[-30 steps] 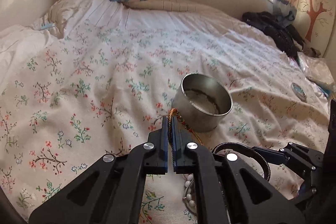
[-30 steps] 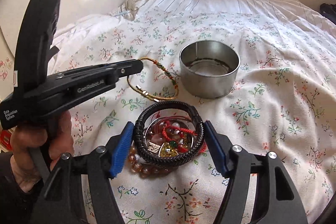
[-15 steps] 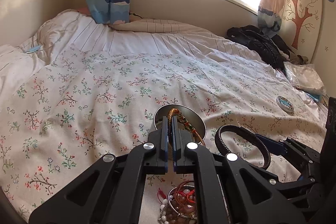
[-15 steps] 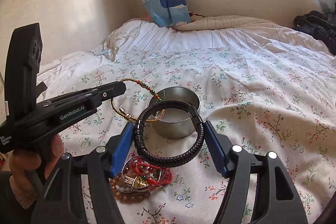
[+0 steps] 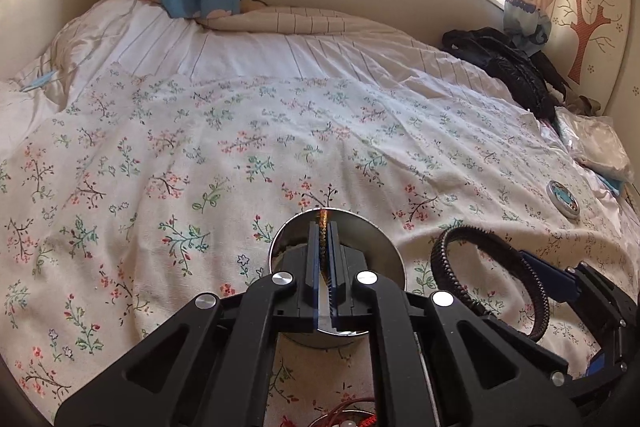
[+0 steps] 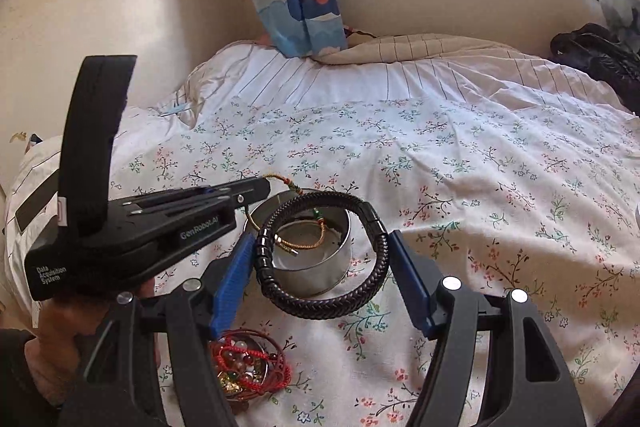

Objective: Organize jewelry
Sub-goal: 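Open both tools over the silver tin to drop both bracelets inside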

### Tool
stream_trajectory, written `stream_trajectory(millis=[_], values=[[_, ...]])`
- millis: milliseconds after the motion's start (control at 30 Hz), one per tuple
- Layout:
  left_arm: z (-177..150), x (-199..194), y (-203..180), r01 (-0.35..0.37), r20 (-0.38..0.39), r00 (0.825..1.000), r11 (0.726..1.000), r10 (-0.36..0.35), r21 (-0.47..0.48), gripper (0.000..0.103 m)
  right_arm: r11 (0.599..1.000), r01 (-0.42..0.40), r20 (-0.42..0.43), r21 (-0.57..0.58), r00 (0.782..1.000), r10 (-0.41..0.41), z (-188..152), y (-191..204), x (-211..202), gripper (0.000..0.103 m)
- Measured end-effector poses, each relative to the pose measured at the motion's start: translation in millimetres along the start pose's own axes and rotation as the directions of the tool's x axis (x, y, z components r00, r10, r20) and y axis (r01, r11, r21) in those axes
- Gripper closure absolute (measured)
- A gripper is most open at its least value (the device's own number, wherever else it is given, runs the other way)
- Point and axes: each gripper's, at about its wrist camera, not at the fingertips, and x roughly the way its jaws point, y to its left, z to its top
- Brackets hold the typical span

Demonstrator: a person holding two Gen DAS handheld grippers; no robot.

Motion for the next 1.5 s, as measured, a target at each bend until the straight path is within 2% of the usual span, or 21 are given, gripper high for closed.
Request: stream_trajectory(millis=[33,100,167,233,433,767,933,1100,1233,1333,1433,1500], values=[[-0.8,2.3,1.3,-0.008,-0.005,1.0,1.0,0.008,-0.002,0.098,1.0,-0.002,-0.004,-0.006,1.0,0.002,2.0,0.8,3.9,0.037],[-0.4,2.2,7.3,-0.023,-0.006,1.0,1.0,0.023,-0.019,0.089,1.0,-0.007,-0.008,-0.015,1.0,0.006,6.0,1.6,10.4,0.037],[0.9,-1.3,16.0,-0.029,0.007,1.0,0.998,0.029,-0.054,0.061,0.999,-0.008,-0.015,-0.031,1.0,0.007,8.5,3.8,17.2,0.037],[2.3,-9.3,24.1,-0.044,0.037,0.998,0.995,0.047,-0.085,0.055,0.999,-0.011,-0.02,-0.04,1.0,0.01,9.2,6.5,21.7,0.037],[5.7,-27.4,47.0,-0.083,0.083,0.992,0.983,0.098,-0.164,0.054,0.997,-0.025,-0.039,-0.079,0.999,0.022,12.5,16.4,39.6,0.037],[5.9,-35.4,52.3,-0.104,0.101,0.987,0.982,0.121,-0.159,0.051,0.991,-0.04,-0.064,-0.127,0.997,0.032,12.5,32.5,62.7,0.037],[4.7,-36.8,53.0,-0.108,0.103,0.987,0.981,0.126,-0.162,0.048,0.994,-0.03,-0.065,-0.107,0.998,0.023,13.6,28.8,70.8,0.027],[1.2,-40.5,55.7,-0.113,0.096,0.987,0.979,0.131,-0.17,0.048,0.997,-0.009,-0.068,-0.075,0.998,0.004,10.5,16.9,55.1,0.027],[-4.5,-47.4,56.6,-0.109,0.081,0.989,0.98,0.124,-0.165,0.047,0.999,0.038,-0.054,0.007,0.998,-0.038,9.7,-5.3,30.6,0.027],[-15.0,-51.5,51.9,-0.106,0.046,0.993,0.986,0.113,-0.127,0.047,0.995,0.049,-0.052,0.087,0.998,-0.045,5.1,-23.7,11.2,0.027],[-29.1,-55.1,47.6,-0.107,0.004,0.994,0.99,0.108,-0.088,0.047,0.991,0.016,-0.098,0.133,0.995,-0.003,-10.3,-30.7,1.3,0.027],[-37.3,-53.9,46.5,-0.081,-0.037,0.996,0.994,0.078,-0.073,0.047,0.991,0.023,-0.139,0.134,0.99,-0.004,-22.8,-28.9,-2.3,0.027]])
